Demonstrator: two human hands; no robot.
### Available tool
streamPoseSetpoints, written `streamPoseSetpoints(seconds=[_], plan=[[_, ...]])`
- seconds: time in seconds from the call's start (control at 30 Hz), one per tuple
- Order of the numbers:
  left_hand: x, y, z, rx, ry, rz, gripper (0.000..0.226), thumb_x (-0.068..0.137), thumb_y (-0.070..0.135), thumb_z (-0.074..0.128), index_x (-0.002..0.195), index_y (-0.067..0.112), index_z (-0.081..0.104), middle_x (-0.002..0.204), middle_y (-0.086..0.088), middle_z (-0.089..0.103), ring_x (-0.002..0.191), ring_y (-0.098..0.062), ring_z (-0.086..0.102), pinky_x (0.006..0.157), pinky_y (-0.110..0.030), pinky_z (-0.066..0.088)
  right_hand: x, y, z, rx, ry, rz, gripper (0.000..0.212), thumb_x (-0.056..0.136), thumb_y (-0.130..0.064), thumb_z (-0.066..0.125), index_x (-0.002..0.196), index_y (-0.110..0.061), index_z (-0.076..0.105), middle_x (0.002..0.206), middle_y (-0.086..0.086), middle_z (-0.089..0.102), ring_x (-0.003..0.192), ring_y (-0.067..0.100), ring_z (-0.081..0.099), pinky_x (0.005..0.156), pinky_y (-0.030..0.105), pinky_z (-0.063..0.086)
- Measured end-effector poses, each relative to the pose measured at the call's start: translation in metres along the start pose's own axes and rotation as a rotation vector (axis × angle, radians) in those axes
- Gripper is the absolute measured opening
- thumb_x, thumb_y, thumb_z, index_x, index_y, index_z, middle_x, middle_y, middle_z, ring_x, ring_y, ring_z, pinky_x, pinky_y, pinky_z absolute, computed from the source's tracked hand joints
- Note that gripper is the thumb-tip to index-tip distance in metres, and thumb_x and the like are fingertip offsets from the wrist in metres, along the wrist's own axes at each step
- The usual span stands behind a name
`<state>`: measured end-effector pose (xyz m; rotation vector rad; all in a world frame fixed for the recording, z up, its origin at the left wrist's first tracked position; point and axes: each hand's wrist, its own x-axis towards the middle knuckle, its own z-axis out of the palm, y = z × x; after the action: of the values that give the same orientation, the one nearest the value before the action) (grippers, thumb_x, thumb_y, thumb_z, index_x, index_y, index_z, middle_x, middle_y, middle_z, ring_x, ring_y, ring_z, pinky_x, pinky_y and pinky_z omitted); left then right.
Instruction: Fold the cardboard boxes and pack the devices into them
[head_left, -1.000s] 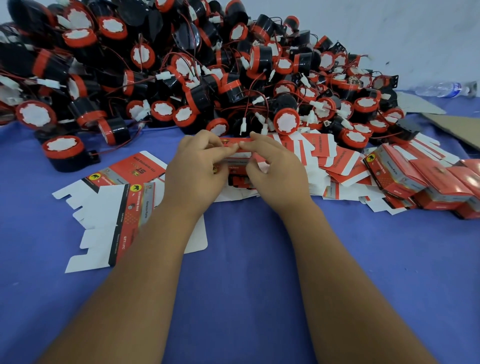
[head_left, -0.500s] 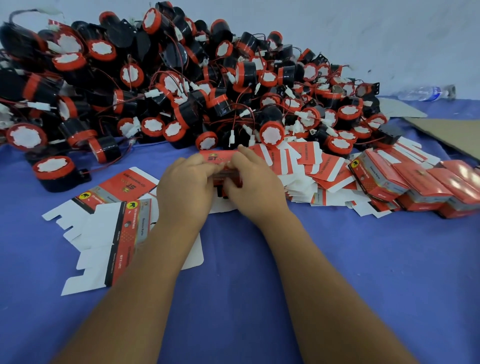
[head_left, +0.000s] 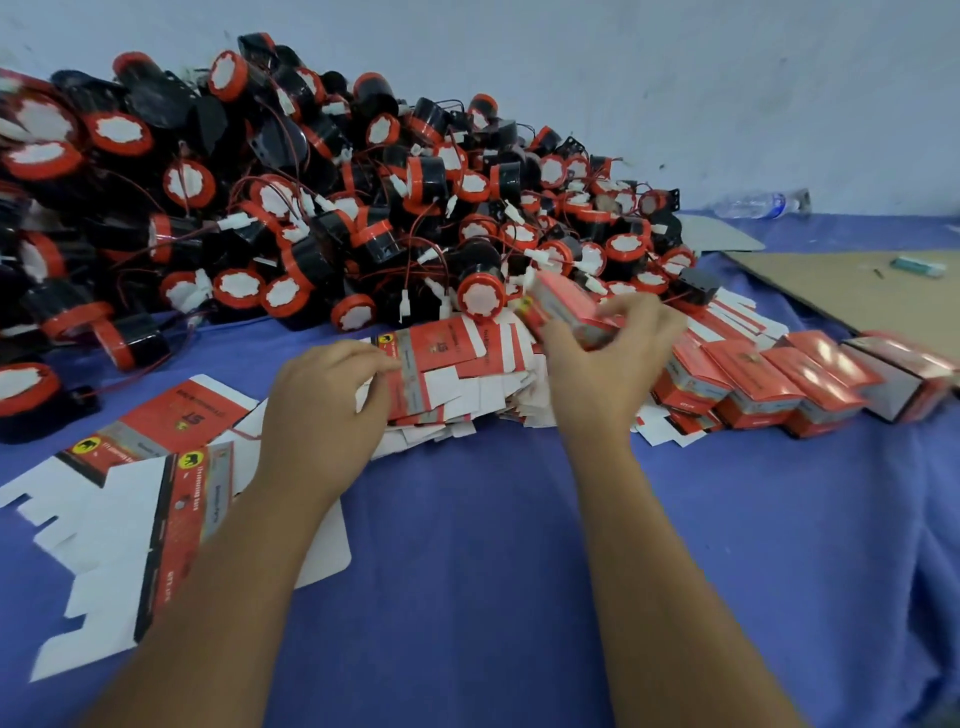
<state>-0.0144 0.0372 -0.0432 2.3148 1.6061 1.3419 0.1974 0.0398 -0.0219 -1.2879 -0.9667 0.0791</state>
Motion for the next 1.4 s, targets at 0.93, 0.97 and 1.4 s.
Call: streamPoseSetpoints(seconds=[0.93, 0.97, 1.4], plan=[[0.008, -0.022, 0.005, -0.006, -0.234, -0.547, 0.059, 0.082, 0.028, 0.057, 0.141, 0.026, 0.052, 0.133, -0.014, 0.056, 0.131, -0.035, 0.041, 0.113, -0.048, 0.031, -0.048, -0.015, 0.067, -0.637, -0.987, -0.328, 0.054, 0.089, -0.054, 0.054, 0.137, -0.03, 0.053, 0.147, 0.007, 0.043, 0.14, 0.03, 0.027, 0.113, 0.043, 0.016], [0.009, -0.021, 0.005, -0.094, -0.173, -0.557, 0.054, 0.084, 0.024, 0.058, 0.138, 0.025, 0.056, 0.132, -0.012, 0.057, 0.127, -0.031, 0.046, 0.108, -0.045, 0.037, -0.049, -0.014, 0.066, -0.656, -0.997, -0.356, 0.057, 0.088, -0.056, 0.054, 0.139, -0.03, 0.05, 0.148, 0.007, 0.042, 0.141, 0.03, 0.026, 0.115, 0.043, 0.015], [0.017, -0.013, -0.017, -1.069, 0.326, -0.703, 0.021, 0.098, 0.011, 0.05, 0.101, 0.02, 0.069, 0.098, 0.002, 0.076, 0.087, -0.017, 0.075, 0.071, -0.024, 0.058, -0.06, -0.021, 0.06, -0.44, -0.396, -0.722, 0.025, 0.084, 0.001, 0.054, 0.102, -0.006, 0.071, 0.103, 0.009, 0.071, 0.097, 0.031, 0.064, 0.09, 0.041, 0.042]])
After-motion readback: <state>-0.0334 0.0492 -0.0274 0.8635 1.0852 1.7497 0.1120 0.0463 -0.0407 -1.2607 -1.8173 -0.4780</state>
